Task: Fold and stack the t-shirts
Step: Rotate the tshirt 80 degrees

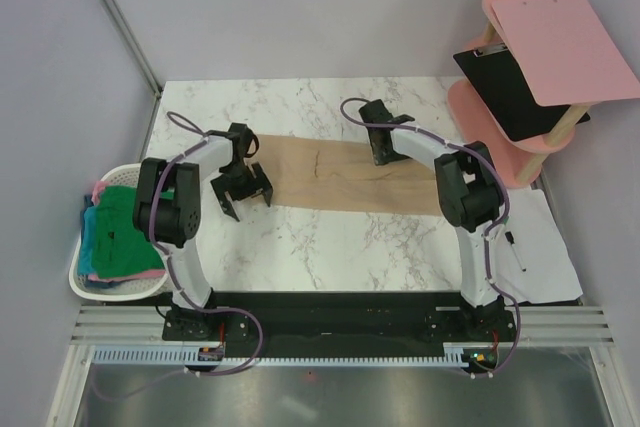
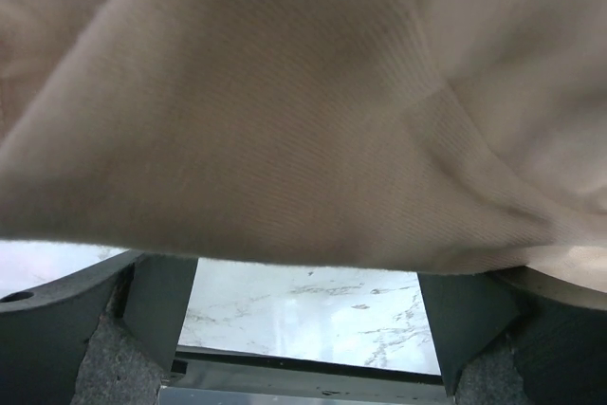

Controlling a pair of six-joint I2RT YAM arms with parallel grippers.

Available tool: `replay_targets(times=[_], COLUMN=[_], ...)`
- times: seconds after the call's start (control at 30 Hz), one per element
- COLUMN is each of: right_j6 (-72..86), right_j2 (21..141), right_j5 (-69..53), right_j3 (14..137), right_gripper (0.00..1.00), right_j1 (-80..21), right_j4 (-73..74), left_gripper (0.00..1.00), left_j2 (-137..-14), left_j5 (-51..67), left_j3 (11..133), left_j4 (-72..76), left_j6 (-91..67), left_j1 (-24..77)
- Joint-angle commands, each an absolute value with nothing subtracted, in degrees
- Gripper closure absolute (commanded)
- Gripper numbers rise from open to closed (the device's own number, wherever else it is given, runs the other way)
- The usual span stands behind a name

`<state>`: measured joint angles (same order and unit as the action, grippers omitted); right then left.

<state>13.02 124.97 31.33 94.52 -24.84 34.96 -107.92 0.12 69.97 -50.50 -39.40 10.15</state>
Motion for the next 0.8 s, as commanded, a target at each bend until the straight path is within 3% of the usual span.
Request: replay_targets(times=[0.0,0.3,0.43,0.5,0.6,0.77], right_j6=[14.06,14.15,13.80,14.32,14.94,16.61], right_j2=[123.32,114.97,112.07,109.96,107.15,103.28], right_j5=[26.03,18.81,11.97,8.79,11.41,17.04], right_j3=[88.51,81.48,79.90,79.11,79.27,80.77], right_gripper=[0.25,0.15,0.07,0.02,0.02,0.02], right_j1=[-25.92,-31.46,-32.96,-33.05,-33.05,-32.96], right_j4=[45.26,49.39,50.10,49.49,48.78,46.24], left_gripper=[0.02,0.02,0.02,0.02,0.02,0.01], left_j2=[-116.26,-134.44,-141.93,-143.17,-138.36,-114.76], left_j5=[-7.21,-7.03,-5.37,-4.05,-4.22,-2.20], left_j3=[81.72,110.54,127.92,130.86,126.41,95.14], left_j4=[-36.73,-44.38,-48.25,-48.78,-49.05,-39.12], left_j6=[-34.81,-31.20,-28.66,-27.43,-26.98,-31.54], left_j1=[8.17,7.74,6.77,6.24,6.41,8.60])
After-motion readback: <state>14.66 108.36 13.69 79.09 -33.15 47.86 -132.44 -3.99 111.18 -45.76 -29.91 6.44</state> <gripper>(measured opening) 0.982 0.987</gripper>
